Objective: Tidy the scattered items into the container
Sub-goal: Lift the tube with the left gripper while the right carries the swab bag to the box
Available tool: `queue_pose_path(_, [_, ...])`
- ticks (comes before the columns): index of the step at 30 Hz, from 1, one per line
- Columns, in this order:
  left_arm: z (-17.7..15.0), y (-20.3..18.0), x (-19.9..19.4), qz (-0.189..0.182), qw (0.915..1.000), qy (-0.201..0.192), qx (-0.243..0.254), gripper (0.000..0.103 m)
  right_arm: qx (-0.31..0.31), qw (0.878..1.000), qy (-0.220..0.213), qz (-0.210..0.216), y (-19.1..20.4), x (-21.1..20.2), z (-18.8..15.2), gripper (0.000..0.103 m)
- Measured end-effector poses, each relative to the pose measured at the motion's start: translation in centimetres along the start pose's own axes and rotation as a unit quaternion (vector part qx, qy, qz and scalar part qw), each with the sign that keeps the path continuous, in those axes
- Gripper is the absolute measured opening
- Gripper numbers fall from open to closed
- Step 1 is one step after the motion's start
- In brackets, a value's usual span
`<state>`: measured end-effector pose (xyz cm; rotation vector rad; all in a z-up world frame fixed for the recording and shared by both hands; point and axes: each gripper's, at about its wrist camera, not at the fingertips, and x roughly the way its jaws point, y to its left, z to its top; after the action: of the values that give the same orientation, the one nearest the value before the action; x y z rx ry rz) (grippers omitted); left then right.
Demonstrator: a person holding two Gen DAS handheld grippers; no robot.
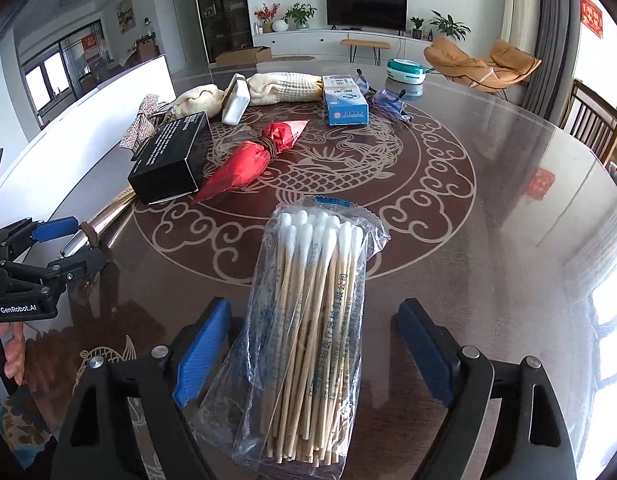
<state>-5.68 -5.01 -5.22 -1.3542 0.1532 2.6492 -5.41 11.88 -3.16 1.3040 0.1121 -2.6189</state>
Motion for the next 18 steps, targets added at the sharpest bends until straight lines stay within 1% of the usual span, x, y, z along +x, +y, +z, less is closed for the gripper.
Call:
queue_pose_path(2, [0.0, -0.1, 0.1, -0.001, 1.0000, 0.001, 0.001, 0.090, -0.004, 1.000, 0.002, -0.005, 0.2, 0.1, 0.0, 0.088])
queue_pose_path(3, [0.1, -0.2, 0.0, -0.003, 1.0000, 0.000, 0.002, 0.086, -0.004, 1.000, 0.001, -0.005, 0.1, 0.1, 0.0, 0.088])
queue_pose_path(4, [0.1, -0.5, -0.2, -0.006, 1.0000, -0.006, 0.004, 0.072, -0.004, 1.000, -0.003, 0.003, 0.1, 0.0, -0.1, 0.083])
queue_pose_path(5, [0.1, -0.8, -0.4, -0.010, 0.9998, -0.012, 0.009, 0.064, -0.005, 1.000, -0.011, 0.010, 0.1, -0.3, -0.1, 0.063])
queue_pose_path(6, [0.1, -1.3, -0.6, -0.015, 0.9997, -0.016, 0.015, 0.045, -0.008, 1.000, -0.014, 0.008, 0.2, -0.6, -0.2, 0.047])
queue_pose_path(7, [0.1, -1.7, -0.7, -0.018, 0.9995, -0.016, 0.019, 0.030, -0.008, 1.000, -0.014, 0.009, 0.2, -0.7, -0.3, 0.037])
queue_pose_path(9, [0.1, -2.1, -0.9, -0.037, 0.9991, -0.013, 0.018, 0.030, 0.003, 1.000, -0.012, 0.023, 0.1, -1.2, -0.6, 0.034])
queue_pose_path(12, [-0.5, -2.1, -2.2, -0.062, 0.9978, -0.023, 0.003, 0.030, 0.018, 0.999, -0.019, 0.045, 0.4, -2.9, -0.9, 0.033])
queue_pose_path(15, [-1.2, -1.9, -4.1, -0.074, 0.9965, -0.037, -0.003, 0.030, 0.010, 0.997, -0.034, 0.061, 1.7, -4.9, -0.6, 0.033])
queue_pose_path(18, [-1.6, -0.8, -5.9, -0.080, 0.9955, -0.048, -0.016, 0.030, -0.002, 0.996, -0.041, 0.085, 3.5, -5.9, 0.2, 0.033])
